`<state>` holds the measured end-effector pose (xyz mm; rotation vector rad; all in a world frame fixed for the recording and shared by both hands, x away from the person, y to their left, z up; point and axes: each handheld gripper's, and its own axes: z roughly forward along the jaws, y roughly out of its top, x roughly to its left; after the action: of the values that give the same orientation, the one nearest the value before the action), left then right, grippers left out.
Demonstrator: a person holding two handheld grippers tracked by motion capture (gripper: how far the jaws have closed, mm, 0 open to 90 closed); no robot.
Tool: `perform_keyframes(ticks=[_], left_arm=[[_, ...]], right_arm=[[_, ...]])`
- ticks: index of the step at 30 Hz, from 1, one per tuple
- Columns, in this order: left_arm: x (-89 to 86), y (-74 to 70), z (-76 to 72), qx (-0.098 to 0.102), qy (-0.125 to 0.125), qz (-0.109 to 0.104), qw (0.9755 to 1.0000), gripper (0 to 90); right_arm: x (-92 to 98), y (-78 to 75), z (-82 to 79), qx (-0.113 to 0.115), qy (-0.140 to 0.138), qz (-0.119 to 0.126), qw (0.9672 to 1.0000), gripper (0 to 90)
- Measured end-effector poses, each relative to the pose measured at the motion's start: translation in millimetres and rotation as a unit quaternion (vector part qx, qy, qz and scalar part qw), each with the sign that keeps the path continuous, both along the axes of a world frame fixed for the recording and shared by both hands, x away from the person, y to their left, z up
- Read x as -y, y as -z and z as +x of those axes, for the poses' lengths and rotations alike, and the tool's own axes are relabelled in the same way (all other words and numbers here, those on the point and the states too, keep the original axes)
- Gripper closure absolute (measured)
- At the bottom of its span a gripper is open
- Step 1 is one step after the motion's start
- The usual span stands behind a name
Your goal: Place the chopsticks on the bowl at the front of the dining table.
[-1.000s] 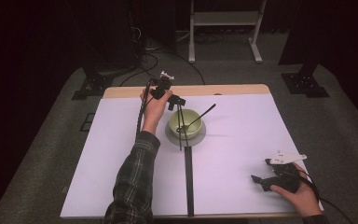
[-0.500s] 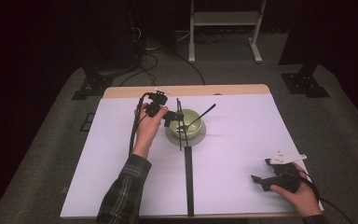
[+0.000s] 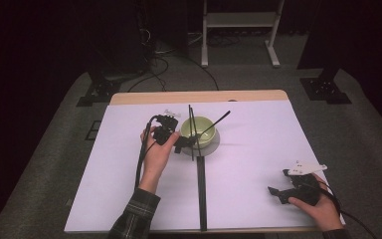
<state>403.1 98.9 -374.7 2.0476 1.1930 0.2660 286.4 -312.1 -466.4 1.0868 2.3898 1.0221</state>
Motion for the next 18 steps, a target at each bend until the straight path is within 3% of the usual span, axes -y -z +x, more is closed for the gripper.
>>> perform_keyframes(ticks=[2, 18], left_arm=[[2.0, 1.2, -5.1, 0.000, 0.003, -0.006, 1.0000, 8.9], [25.4, 11.8, -19.0, 0.005, 0.002, 0.016, 0.9999, 8.9]], right_arm=[[0.1, 0.0, 0.2, 0.001, 0.000, 0.000, 1.0000, 10.0], [0.2, 0.0, 0.3, 0.001, -0.001, 0.000, 1.0000, 10.0]])
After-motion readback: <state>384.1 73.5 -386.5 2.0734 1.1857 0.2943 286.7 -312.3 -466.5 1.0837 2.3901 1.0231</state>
